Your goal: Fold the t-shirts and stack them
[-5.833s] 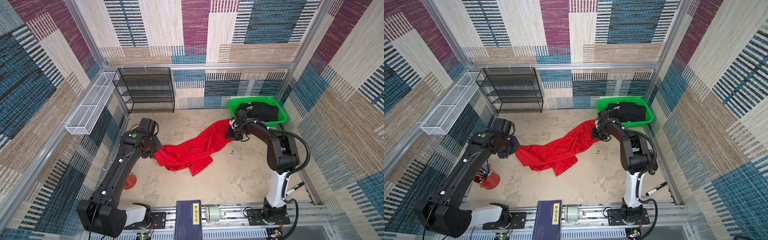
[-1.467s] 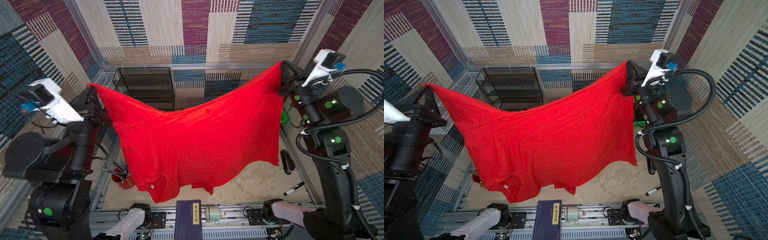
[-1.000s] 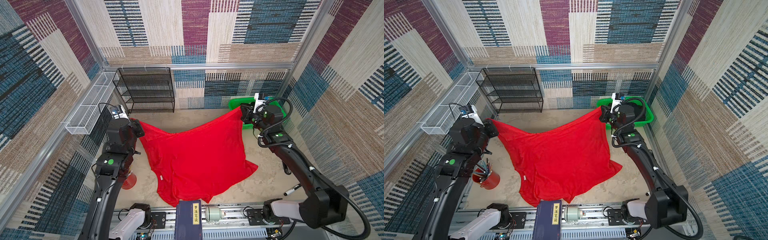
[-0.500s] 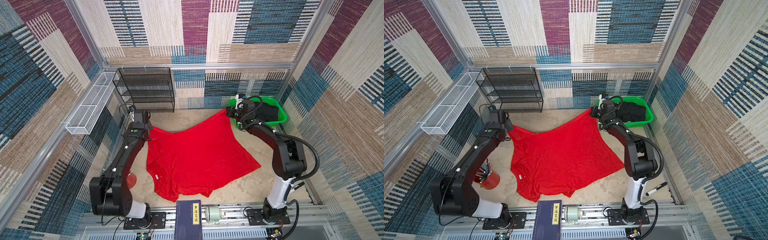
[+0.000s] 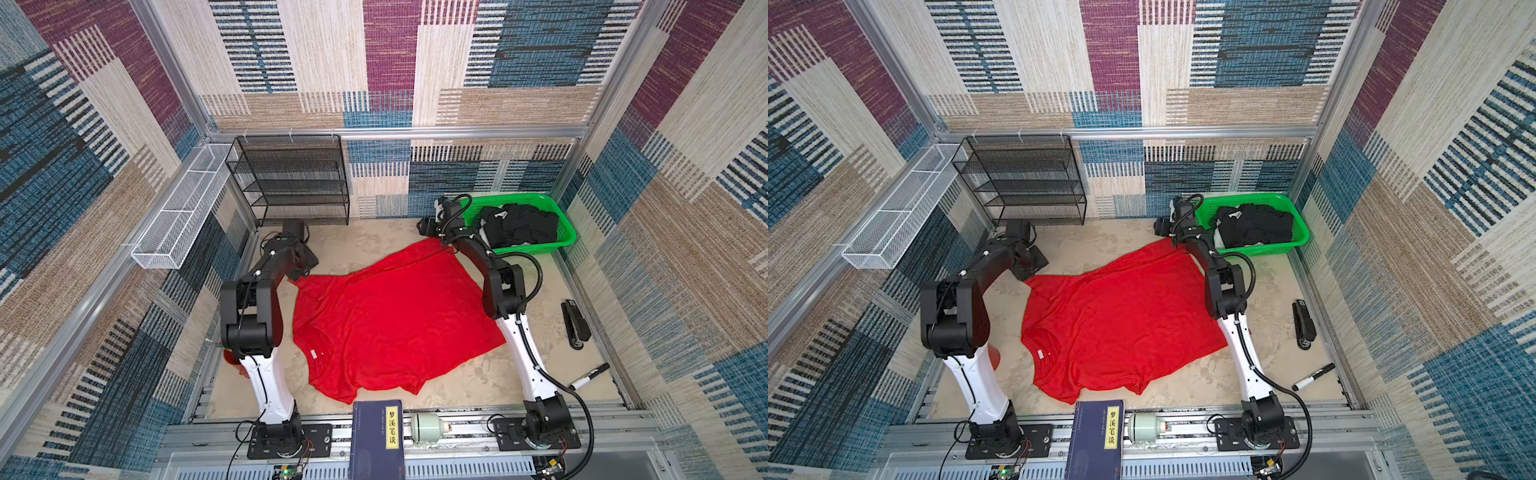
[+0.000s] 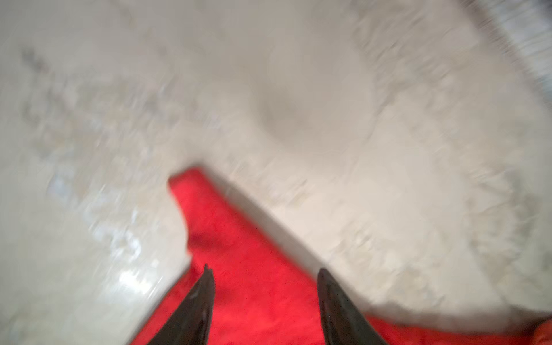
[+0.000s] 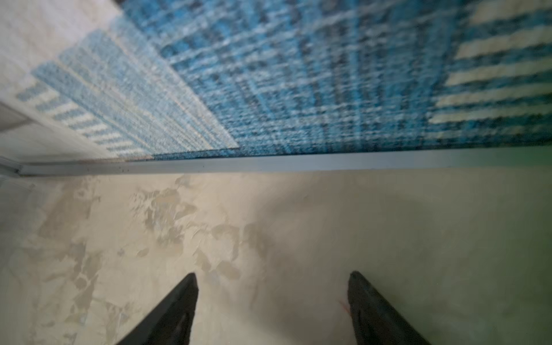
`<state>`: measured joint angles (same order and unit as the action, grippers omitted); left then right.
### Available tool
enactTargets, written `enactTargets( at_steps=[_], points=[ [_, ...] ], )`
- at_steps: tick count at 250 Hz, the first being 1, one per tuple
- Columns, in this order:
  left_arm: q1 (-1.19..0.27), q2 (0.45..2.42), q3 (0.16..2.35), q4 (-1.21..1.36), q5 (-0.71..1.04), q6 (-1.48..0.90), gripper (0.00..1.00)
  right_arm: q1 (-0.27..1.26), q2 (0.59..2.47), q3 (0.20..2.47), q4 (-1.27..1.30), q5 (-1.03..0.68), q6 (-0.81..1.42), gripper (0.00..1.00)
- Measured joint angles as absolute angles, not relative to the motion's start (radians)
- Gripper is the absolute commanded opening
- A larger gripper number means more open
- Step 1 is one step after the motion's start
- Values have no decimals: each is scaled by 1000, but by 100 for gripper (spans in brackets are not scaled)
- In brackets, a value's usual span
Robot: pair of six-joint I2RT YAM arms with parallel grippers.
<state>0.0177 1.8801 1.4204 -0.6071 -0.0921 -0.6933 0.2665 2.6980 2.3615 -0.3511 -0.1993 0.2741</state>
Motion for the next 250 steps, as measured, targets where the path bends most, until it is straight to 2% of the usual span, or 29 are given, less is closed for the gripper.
enactTargets(
  at_steps=[27,44,85,111,153,250],
  points=[
    [-25,1605,1263,-636,-86,-722,56,299,2357,1870,-359,-198,265,89],
    [-54,1439,1185,-625,-78,-745,55,295,2165,1665,-357,-180,266,89],
    [-75,1331,1045,-664,-91,-786,55,289,1756,1505,-266,-175,268,89],
    [-81,1285,1035,-670,-96,-789,55,294,1689,1474,-151,-186,264,89],
    [-81,1302,1033,-675,-90,-789,55,289,1671,1440,-251,-182,265,90],
    [-81,1607,1146,-655,6,-762,55,290,1456,1246,-271,-210,321,90]
  ],
)
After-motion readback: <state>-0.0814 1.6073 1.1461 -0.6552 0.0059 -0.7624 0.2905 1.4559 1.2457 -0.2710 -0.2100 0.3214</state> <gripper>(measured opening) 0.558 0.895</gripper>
